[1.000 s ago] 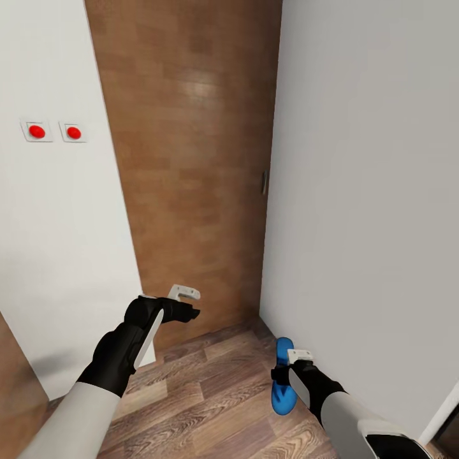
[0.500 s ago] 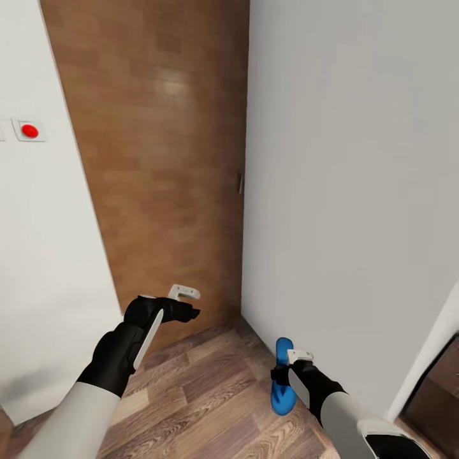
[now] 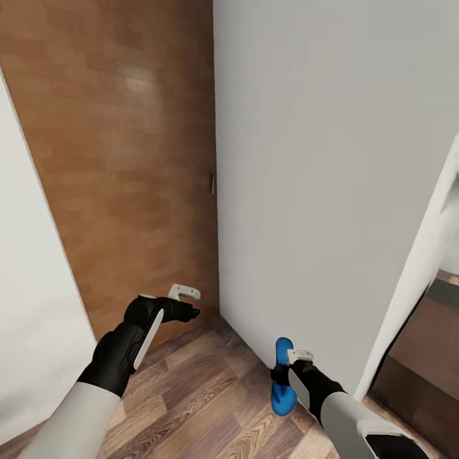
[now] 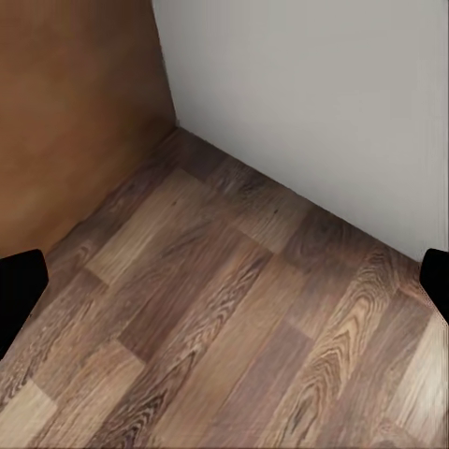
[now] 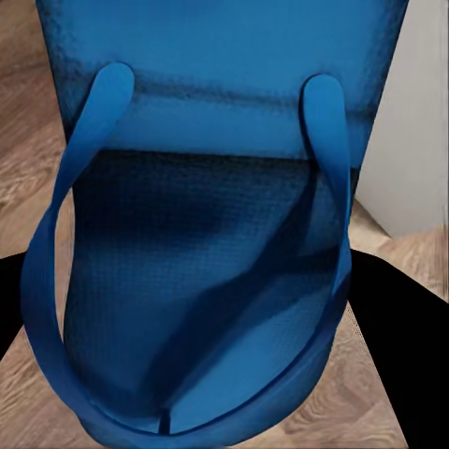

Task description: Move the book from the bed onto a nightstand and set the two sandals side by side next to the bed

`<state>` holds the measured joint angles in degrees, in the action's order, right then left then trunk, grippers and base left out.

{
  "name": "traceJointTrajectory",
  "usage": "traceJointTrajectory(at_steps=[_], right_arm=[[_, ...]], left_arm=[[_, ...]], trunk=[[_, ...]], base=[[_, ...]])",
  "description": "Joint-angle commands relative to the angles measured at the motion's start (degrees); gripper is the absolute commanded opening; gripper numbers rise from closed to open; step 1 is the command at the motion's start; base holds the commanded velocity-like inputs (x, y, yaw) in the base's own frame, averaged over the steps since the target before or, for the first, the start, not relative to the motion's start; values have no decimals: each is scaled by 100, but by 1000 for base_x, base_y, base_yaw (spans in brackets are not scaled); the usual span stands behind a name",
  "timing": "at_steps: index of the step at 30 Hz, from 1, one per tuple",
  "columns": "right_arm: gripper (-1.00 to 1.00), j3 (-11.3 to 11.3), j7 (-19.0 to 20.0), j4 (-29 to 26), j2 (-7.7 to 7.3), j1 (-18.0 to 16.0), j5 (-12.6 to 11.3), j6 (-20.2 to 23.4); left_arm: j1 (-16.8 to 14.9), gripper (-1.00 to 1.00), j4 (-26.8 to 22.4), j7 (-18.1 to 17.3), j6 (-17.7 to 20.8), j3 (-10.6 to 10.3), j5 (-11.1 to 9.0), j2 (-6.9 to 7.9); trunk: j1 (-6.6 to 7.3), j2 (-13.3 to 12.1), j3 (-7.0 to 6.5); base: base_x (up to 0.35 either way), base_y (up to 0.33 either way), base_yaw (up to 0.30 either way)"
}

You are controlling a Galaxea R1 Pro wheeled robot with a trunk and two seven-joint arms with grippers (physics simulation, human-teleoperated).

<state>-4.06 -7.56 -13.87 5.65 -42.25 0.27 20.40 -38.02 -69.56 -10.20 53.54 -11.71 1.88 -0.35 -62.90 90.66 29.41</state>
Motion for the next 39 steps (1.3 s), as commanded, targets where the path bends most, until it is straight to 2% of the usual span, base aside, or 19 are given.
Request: traceJointTrajectory(at_steps=[1,10,22,39], right_arm=[[-100,-42,-17,-11,6,-3,-1,25],[-100,-49,-17,-11,-5,-3,-1,25],[-100,-56,-11,-16,-17,-3,-6,25],[-100,-60,130,-16,-21,-3,-12,25]], left_arm=[[-3,100,-6,-22,25,2,20,0],[1,100,-11,-20,26,2,16,0],[-1,100,4,-17,28,2,31,0],[3,100,4,-17,29,2,32,0]], trunk=[[0,4,6],[0,4,6],[264,-478,-197],[637,-1160,-354]], base=[[0,0,-269],[0,0,-244],[0,0,-36],[0,0,-1]])
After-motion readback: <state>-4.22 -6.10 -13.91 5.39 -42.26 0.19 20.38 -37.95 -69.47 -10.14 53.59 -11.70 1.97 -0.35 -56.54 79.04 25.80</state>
